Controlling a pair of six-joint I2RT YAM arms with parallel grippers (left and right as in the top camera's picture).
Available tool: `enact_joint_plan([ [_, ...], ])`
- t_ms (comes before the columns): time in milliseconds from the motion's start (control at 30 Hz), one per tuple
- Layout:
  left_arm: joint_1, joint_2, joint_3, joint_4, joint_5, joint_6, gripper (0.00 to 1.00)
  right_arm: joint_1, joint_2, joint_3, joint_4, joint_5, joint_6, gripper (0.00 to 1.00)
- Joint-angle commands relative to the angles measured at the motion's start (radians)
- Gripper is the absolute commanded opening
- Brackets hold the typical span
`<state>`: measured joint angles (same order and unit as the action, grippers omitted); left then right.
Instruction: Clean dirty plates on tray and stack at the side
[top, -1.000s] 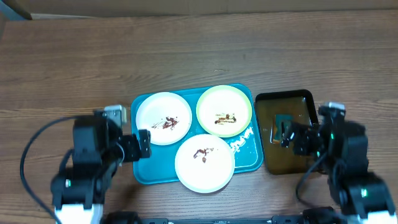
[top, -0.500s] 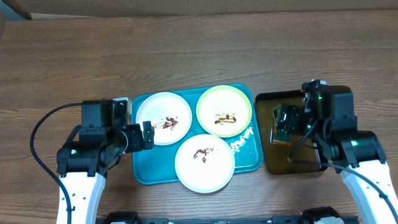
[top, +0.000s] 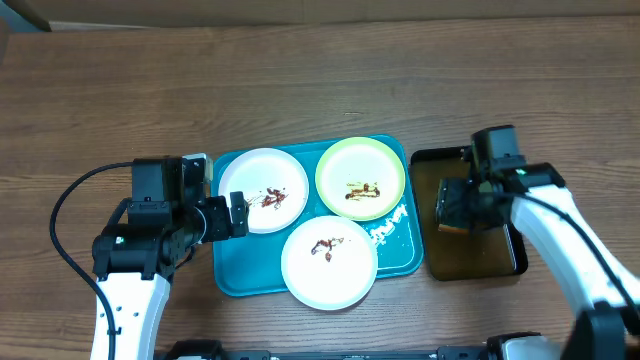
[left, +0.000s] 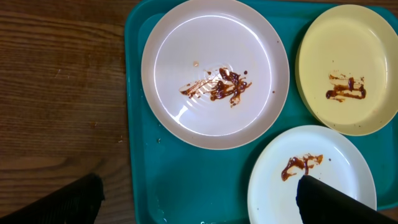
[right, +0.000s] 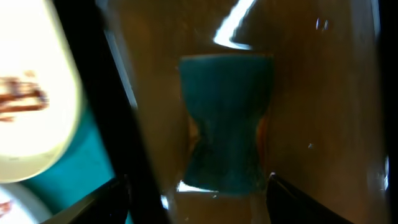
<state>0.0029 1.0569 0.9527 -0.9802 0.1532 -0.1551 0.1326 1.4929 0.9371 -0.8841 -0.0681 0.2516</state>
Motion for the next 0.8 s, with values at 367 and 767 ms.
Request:
enact_joint_plan([
  [367,-0.003,0.006,0.027,-0.002,0.017,-0.010,1.00,0.002,0.170,0.029,0.080,0.028,0.014,0.47],
  [767,-0.003,0.044,0.024,-0.075,0.026,-0.010,0.84,0.002,0.170,0.029,0.058,0.093,0.014,0.04],
])
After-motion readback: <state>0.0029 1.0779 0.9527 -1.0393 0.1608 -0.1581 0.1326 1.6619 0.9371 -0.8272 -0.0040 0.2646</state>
